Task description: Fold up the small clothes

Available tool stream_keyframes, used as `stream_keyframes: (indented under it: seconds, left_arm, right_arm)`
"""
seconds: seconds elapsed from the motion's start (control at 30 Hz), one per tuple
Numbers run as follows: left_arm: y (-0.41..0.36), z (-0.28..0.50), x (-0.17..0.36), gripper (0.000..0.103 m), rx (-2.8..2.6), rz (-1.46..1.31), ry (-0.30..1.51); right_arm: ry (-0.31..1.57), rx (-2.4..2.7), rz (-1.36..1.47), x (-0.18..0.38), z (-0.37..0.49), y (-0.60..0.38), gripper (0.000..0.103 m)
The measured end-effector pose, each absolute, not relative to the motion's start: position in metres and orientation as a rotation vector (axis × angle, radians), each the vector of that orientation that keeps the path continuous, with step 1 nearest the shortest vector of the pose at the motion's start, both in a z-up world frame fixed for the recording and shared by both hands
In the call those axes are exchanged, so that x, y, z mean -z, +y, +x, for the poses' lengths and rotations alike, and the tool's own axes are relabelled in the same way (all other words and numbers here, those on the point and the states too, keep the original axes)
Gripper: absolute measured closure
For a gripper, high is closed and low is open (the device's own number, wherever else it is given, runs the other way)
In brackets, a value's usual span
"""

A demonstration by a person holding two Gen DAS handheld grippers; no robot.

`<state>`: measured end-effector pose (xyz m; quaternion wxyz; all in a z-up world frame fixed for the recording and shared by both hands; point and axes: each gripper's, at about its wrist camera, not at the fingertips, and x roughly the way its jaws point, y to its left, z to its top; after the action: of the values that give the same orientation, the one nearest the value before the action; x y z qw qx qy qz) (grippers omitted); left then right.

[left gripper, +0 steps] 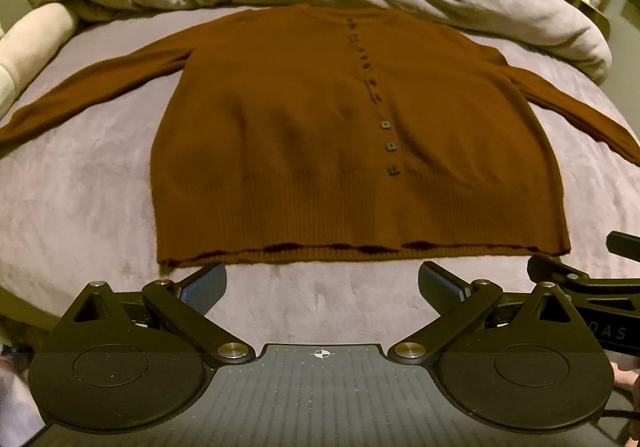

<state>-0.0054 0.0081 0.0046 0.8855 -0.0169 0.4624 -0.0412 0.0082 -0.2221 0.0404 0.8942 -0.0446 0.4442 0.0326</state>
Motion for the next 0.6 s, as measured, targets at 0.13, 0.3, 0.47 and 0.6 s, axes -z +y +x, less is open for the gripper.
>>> stream_keyframes:
  seconds: [0.13, 0.3, 0.47, 0.6]
  left_arm:
    - [0.0095, -0.0059, -0.0042, 0.0, 0.083, -0.047, 0.965]
    - [0.0082, -0.0069, -0.0039, 0.0, 0.077, -0.042, 0.961]
    - [0.0078, -0.0072, -0.0033, 0.0, 0.072, -0.039, 0.954]
    - [0.0078, -0.0068, -0.0027, 0.0, 0.07, -0.038, 0.955]
  right_arm:
    - [0.92, -0.066, -0.092, -0.0403, 0.008, -0.2223, 0.004]
    - [0.922, -0.068, -0.088, -0.0394, 0.0078, -0.2233, 0.004]
    - [0.926, -0.067, -0.083, -0.0378, 0.0081, -0.2247, 0.004]
    - [0.929, -0.068, -0.08, -0.0369, 0.0086, -0.2254, 0.004]
